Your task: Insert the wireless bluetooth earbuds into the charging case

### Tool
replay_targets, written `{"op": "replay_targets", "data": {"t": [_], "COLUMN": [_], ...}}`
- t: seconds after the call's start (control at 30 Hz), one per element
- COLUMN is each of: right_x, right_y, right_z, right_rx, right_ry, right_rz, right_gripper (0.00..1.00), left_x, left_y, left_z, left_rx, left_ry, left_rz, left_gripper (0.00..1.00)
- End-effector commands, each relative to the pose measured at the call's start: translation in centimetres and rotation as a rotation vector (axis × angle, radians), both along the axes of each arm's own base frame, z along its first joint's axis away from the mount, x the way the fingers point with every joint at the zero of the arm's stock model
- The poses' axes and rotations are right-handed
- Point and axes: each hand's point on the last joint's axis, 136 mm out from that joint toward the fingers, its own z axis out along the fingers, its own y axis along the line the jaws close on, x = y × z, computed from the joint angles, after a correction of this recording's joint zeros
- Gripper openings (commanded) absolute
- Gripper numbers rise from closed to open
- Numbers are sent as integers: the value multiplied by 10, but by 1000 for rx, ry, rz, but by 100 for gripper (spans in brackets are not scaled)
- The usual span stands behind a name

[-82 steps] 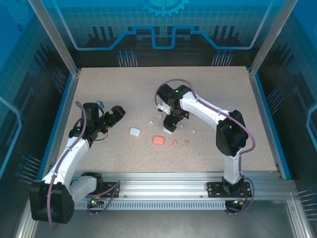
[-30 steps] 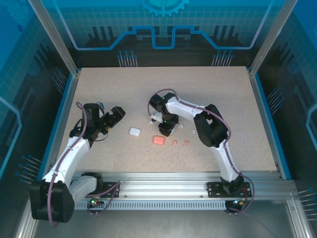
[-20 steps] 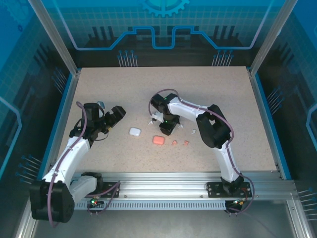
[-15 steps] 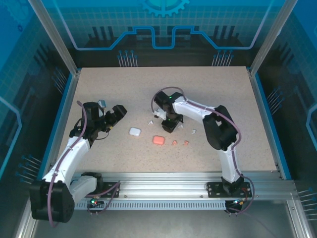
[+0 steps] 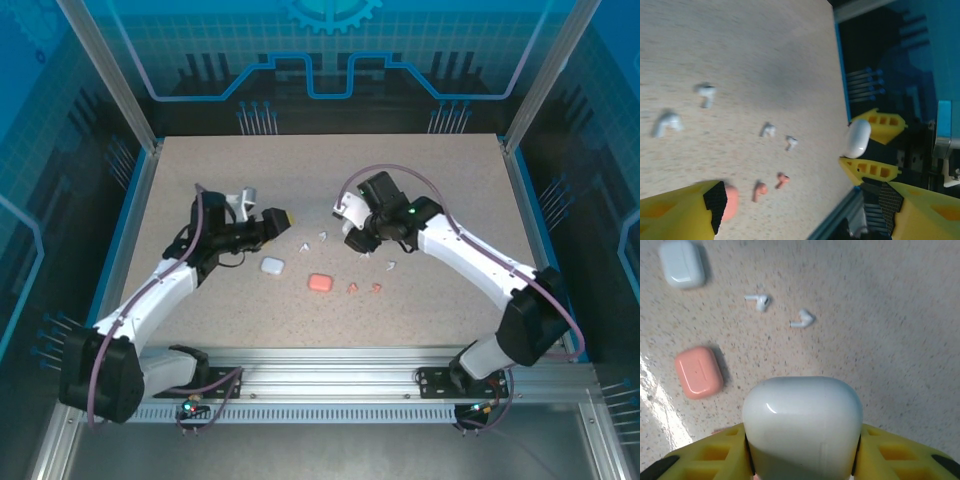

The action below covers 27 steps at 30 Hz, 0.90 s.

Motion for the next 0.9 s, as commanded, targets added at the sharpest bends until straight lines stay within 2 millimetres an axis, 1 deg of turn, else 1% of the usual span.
{"op": "replay_targets", "data": {"t": [0.0, 0.17, 0.33, 0.4, 0.57, 0.73, 0.87], "right_x": [-4, -11, -16, -17, -19, -18, -19], "right_y": [9, 11, 16, 18, 22, 25, 27], "right_z": [17, 27, 26, 25, 27, 29, 31], "right_rx": [76, 107, 118, 122, 141, 165, 179], "right_ry": [-61, -82, -71, -59, -50, -51, -50], "right_rz": [67, 100, 122, 131, 140, 140, 148], "right_gripper": [45, 45, 45, 44, 44, 44, 44], "left_x": [-3, -5, -4, -4, -3, -3, -1], "left_y": [-37, -67, -89, -97, -111, -119, -122], "left_z": [37, 43, 43, 40, 32, 25, 19], "left_rx": [-60, -64, -70, -70, -71, -66, -70], "left_ry": [-94, -96, -94, -80, -60, -40, -22], "left_rz": [-144, -216, -262, -275, -303, -323, -325], "left_gripper": [82, 78, 77, 77, 75, 69, 62]}}
